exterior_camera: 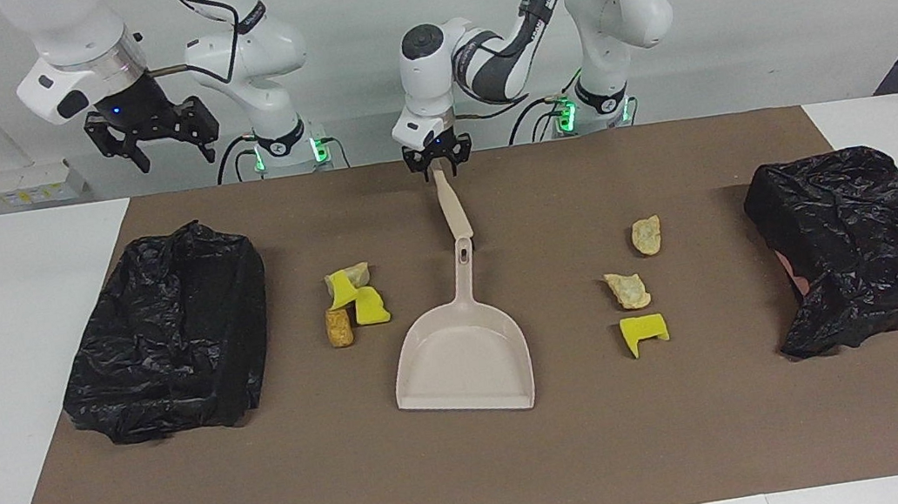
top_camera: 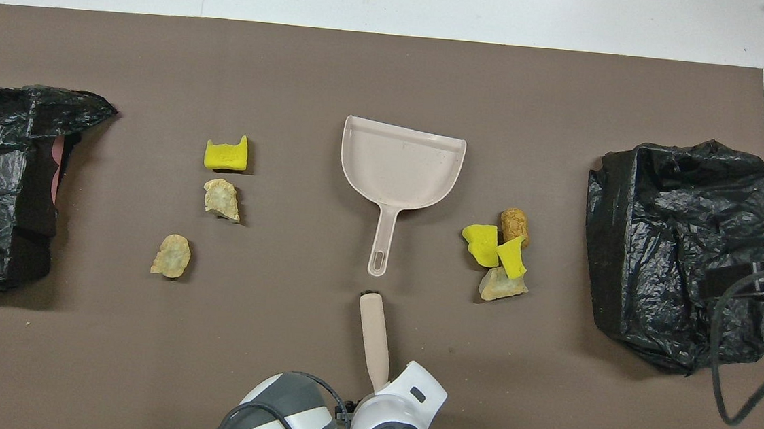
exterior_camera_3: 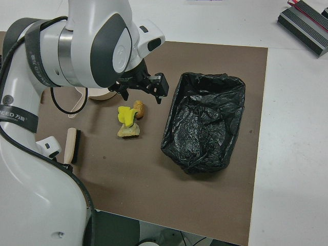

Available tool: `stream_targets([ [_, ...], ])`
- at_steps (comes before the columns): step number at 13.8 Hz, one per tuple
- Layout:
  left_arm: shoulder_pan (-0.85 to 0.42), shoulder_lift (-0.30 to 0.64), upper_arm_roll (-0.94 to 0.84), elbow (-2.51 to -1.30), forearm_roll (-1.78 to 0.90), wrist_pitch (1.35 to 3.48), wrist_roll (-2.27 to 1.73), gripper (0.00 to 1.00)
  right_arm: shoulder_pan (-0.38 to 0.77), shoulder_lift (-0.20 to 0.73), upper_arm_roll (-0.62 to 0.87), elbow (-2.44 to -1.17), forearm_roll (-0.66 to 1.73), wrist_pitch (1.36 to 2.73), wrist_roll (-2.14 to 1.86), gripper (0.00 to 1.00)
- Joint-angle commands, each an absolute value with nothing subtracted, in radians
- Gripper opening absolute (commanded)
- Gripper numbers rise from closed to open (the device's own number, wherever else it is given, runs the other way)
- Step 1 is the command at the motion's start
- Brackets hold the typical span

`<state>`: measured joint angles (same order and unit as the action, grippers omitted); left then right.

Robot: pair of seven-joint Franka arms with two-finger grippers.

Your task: Sweep and dump trash in bin

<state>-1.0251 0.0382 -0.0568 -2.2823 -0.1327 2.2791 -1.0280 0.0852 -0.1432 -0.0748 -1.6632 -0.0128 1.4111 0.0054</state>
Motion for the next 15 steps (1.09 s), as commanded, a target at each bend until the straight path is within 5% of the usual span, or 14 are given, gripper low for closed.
stream_targets([
  [1,-1.034,0.009,-0.037,-2.289,-0.195,2.260,-1.028,0.00,0.077,-0.169,-0.071,-1.689,-0.006,1.397,-0.023,1.00],
  [7,-0.913,-0.057,-0.020,-2.201,-0.117,1.959,-1.042,0.00,0.078,-0.181,-0.058,-1.701,0.006,1.377,-0.009,1.00],
  [11,-0.735,-0.077,-0.018,-2.169,0.086,1.873,-0.930,0.00,0.078,-0.160,0.081,-1.707,0.015,1.463,0.170,1.00],
  [15,-0.478,-0.042,-0.018,-2.172,0.091,1.942,-0.561,0.00,0.080,0.003,0.268,-1.700,0.094,1.668,0.466,1.00],
])
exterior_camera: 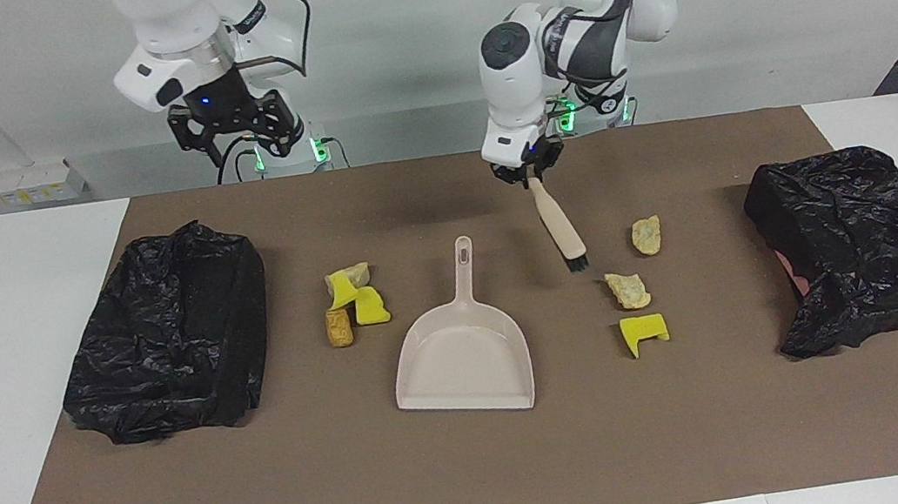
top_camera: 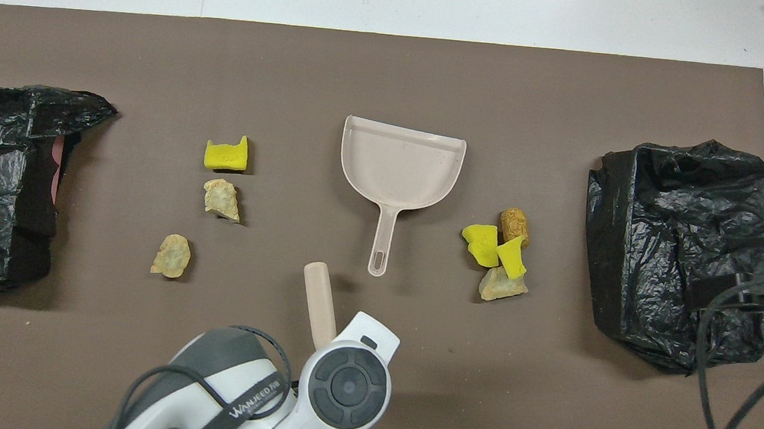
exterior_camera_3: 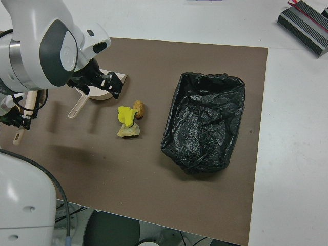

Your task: Sweep and dump trash in bin

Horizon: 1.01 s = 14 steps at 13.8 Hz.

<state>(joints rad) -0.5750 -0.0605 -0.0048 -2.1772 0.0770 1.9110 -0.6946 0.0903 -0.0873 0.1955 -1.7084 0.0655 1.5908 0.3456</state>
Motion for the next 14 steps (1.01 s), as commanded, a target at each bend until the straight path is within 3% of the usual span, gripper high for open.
stream_targets([
  [1,-0.432,-0.037,-0.018,-2.174,0.091,1.969,-0.490,0.00,0.081,0.049,0.308,-1.700,0.094,1.725,0.524,1.00],
  [4,-0.315,-0.018,-0.018,-2.172,0.115,2.006,-0.307,0.00,0.101,0.225,0.411,-1.684,0.054,1.914,0.681,1.00],
  [6,-0.302,-0.053,-0.018,-2.172,0.115,1.968,-0.308,0.00,0.101,0.313,0.463,-1.678,0.006,1.991,0.719,1.00],
  [11,-0.272,-0.129,-0.018,-2.195,0.115,1.714,-0.474,0.00,0.150,0.434,0.515,-1.696,-0.112,2.106,0.847,1.00],
  [14,-0.279,-0.210,-0.020,-2.323,0.115,1.724,-0.581,0.00,0.156,0.454,0.514,-1.736,-0.158,2.115,0.848,1.00],
])
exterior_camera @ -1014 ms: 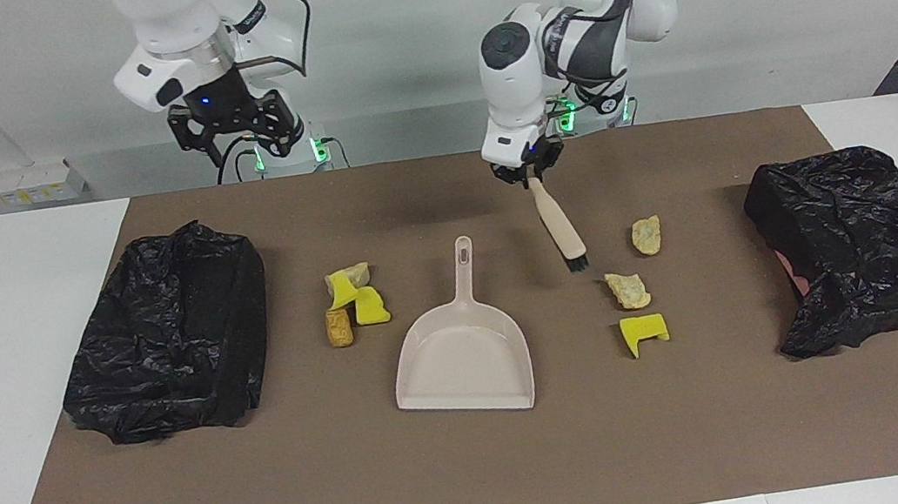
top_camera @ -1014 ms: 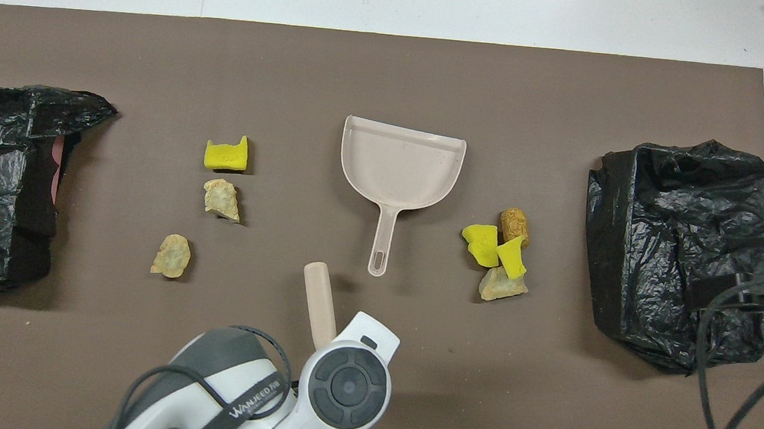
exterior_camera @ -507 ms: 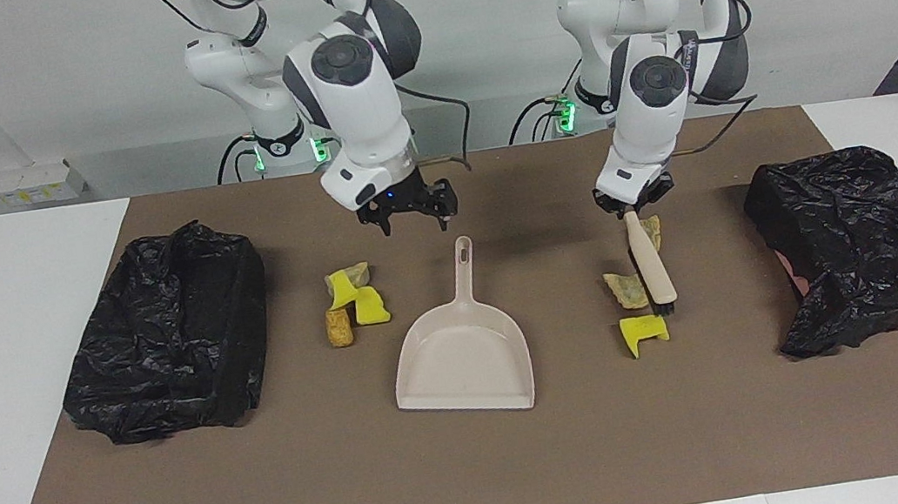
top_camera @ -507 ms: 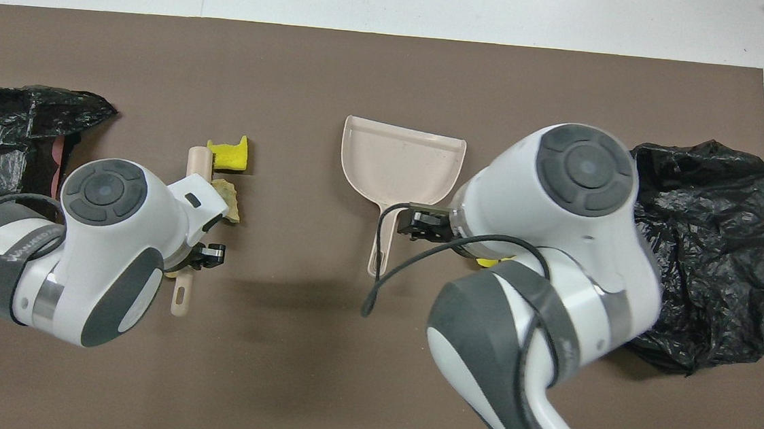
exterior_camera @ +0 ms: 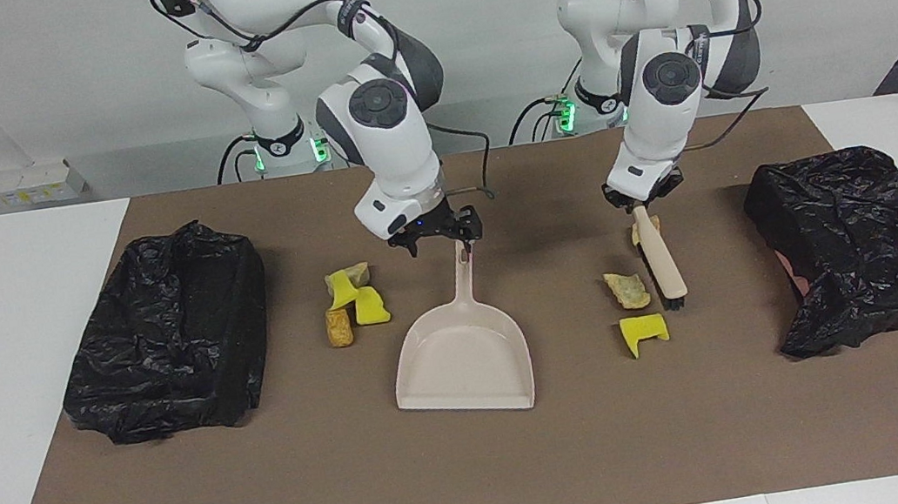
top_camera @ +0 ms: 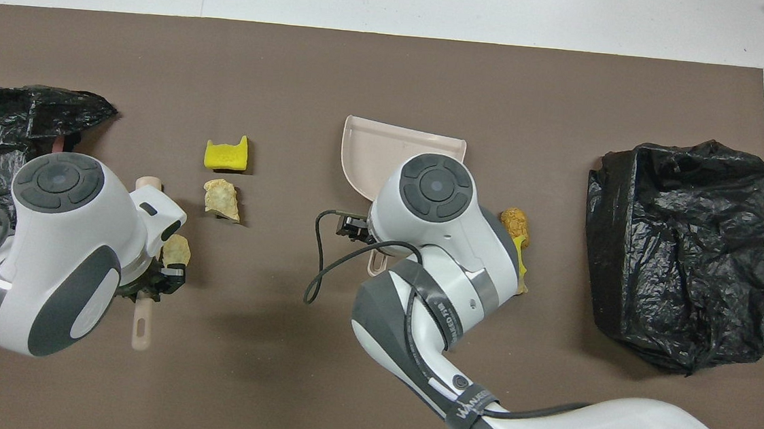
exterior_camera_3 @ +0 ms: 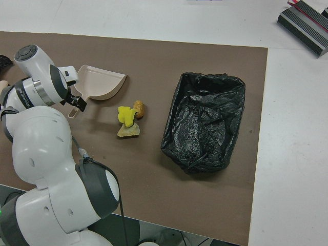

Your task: Sweep and dump trash in bin

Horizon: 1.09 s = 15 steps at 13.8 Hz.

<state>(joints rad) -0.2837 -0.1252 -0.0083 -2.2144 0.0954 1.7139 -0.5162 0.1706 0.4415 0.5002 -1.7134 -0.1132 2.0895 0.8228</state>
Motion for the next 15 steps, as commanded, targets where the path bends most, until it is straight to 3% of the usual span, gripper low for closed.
stream_targets([
  [1,-0.288,-0.228,-0.020,-2.368,0.115,1.747,-0.616,0.00,0.156,0.454,0.514,-1.743,-0.169,2.118,0.847,1.00],
  [4,-0.291,-0.206,-0.023,-2.411,0.114,1.891,-0.623,0.00,0.144,0.460,0.512,-1.743,-0.172,2.149,0.847,0.96],
  [5,-0.298,-0.183,-0.023,-2.411,0.114,1.946,-0.623,0.00,0.144,0.460,0.514,-1.740,-0.173,2.143,0.850,0.83],
  [7,-0.324,-0.128,-0.025,-2.407,0.109,2.038,-0.618,0.00,0.147,0.460,0.512,-1.729,-0.176,2.144,0.854,0.69],
  [8,-0.337,-0.105,-0.023,-2.402,0.107,2.080,-0.609,0.00,0.146,0.460,0.512,-1.732,-0.193,2.151,0.857,0.54],
  [10,-0.351,-0.074,-0.029,-2.379,0.106,2.129,-0.568,0.00,0.152,0.459,0.512,-1.733,-0.210,2.140,0.883,0.00],
  [15,-0.422,-0.060,-0.026,-2.323,0.104,2.095,-0.430,0.00,0.126,0.425,0.531,-1.732,-0.273,2.102,0.888,0.00],
])
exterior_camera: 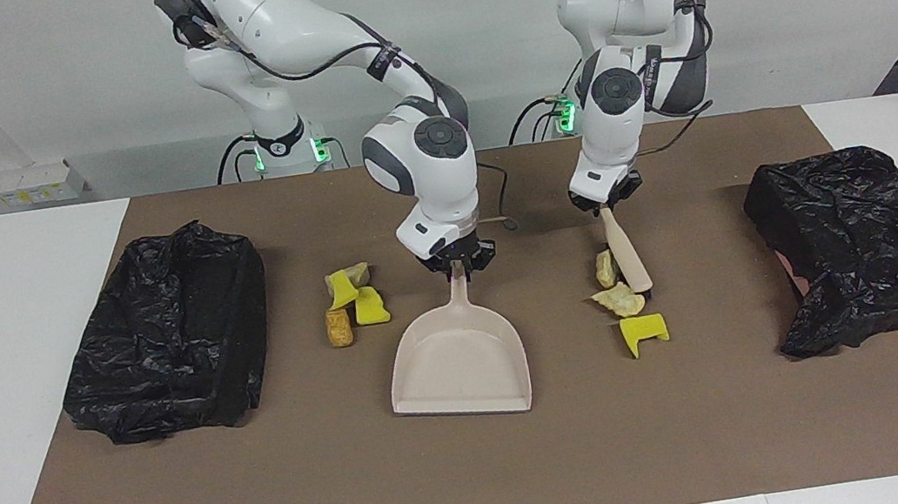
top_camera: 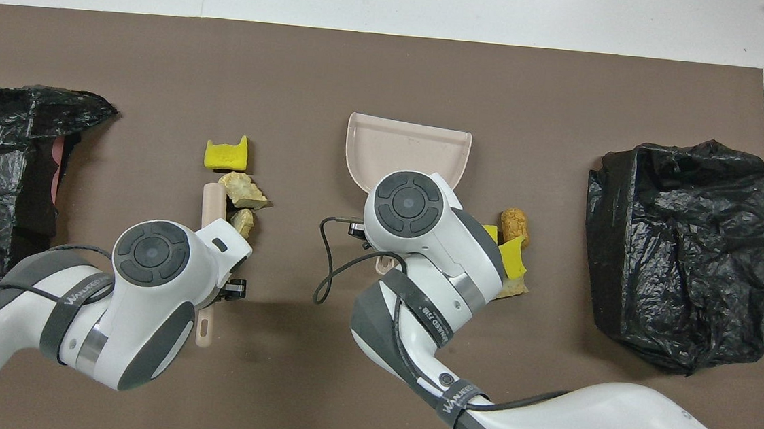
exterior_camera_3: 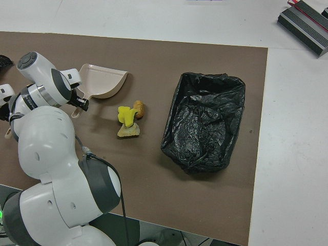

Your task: Sweep and dump trash in bin

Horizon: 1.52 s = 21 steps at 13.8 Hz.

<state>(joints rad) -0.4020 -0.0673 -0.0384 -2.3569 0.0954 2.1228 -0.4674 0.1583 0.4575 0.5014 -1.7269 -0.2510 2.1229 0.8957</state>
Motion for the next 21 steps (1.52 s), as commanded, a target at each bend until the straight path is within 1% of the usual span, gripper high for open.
stream_targets([
  [1,-0.416,-0.066,-0.025,-2.309,0.103,2.083,-0.395,0.00,0.114,0.405,0.535,-1.732,-0.235,2.061,0.773,0.00],
  [2,-0.408,-0.069,-0.022,-2.289,0.103,2.057,-0.353,0.00,0.098,0.378,0.535,-1.733,-0.154,1.999,0.595,0.00],
  [3,-0.399,-0.074,-0.018,-2.278,0.103,2.046,-0.312,0.00,0.094,0.341,0.532,-1.744,-0.122,1.955,0.446,0.00],
  [6,-0.322,-0.061,-0.018,-2.235,0.103,2.054,-0.160,0.00,0.074,0.276,0.532,-1.750,-0.121,1.792,0.050,0.00],
  [7,-0.302,-0.049,-0.018,-2.220,0.104,2.069,-0.105,0.00,0.074,0.269,0.532,-1.770,-0.120,1.793,-0.037,0.00],
  [9,-0.276,0.001,-0.018,-2.145,0.117,2.066,-0.042,0.00,0.074,0.255,0.531,-1.793,-0.129,1.809,-0.244,0.00],
  [11,-0.246,0.053,-0.018,-2.077,0.194,2.068,-0.023,0.00,0.074,0.241,0.529,-1.813,-0.132,1.816,-0.397,0.00],
  [13,-0.233,0.112,-0.018,-2.028,0.230,2.088,-0.002,0.00,0.078,0.255,0.531,-1.838,-0.132,1.895,-0.394,0.00],
  [15,-0.192,0.167,-0.018,-1.975,0.267,2.129,0.075,0.00,0.092,0.274,0.531,-1.855,-0.132,1.971,-0.368,0.00],
  [17,-0.155,0.250,-0.020,-1.883,0.307,2.134,0.144,0.00,0.118,0.284,0.532,-1.884,-0.146,2.040,-0.269,0.00],
  [19,-0.150,0.268,-0.018,-1.871,0.308,2.157,0.184,0.00,0.124,0.308,0.535,-1.896,-0.213,2.063,-0.219,0.00],
  [21,-0.150,0.276,-0.018,-1.882,0.311,2.166,0.187,0.00,0.124,0.307,0.543,-1.896,-0.250,2.037,-0.224,0.00],
])
